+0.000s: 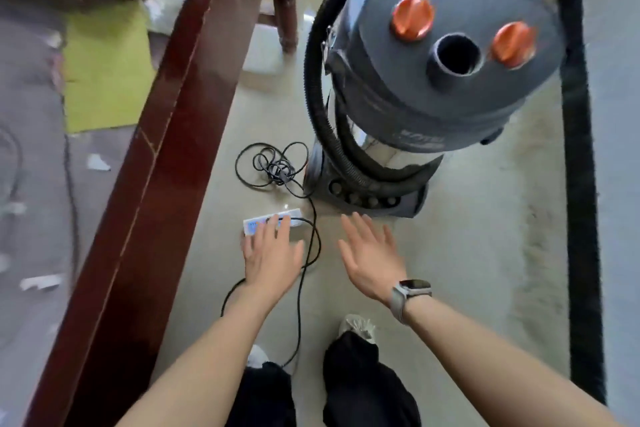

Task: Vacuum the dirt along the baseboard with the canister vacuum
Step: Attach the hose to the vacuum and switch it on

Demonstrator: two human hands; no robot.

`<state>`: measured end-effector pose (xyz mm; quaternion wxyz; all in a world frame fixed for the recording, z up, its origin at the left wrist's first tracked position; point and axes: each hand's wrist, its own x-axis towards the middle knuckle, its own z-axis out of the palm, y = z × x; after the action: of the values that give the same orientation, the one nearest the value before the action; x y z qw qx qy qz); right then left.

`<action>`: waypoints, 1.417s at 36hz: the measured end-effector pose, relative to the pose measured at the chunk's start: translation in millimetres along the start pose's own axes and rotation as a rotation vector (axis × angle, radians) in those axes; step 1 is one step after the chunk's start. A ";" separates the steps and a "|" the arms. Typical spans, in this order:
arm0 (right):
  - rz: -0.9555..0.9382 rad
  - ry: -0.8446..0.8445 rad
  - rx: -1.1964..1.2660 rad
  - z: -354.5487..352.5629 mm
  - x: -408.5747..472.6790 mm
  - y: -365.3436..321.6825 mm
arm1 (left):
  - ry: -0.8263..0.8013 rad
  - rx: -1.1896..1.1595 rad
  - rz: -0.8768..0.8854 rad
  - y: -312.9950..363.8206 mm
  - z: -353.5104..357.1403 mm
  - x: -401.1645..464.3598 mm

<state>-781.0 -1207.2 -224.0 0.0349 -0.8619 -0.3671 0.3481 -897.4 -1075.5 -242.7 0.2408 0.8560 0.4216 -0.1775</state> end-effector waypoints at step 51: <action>0.316 0.297 0.533 -416.7 82.5 198.4 | 0.053 -0.006 0.275 401.0 -254.6 169.0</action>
<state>-359.2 -1215.9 -19.3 0.2576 -0.9099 -0.1161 0.3038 -449.8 -1036.9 -14.1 0.2542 0.9094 0.3072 -0.1187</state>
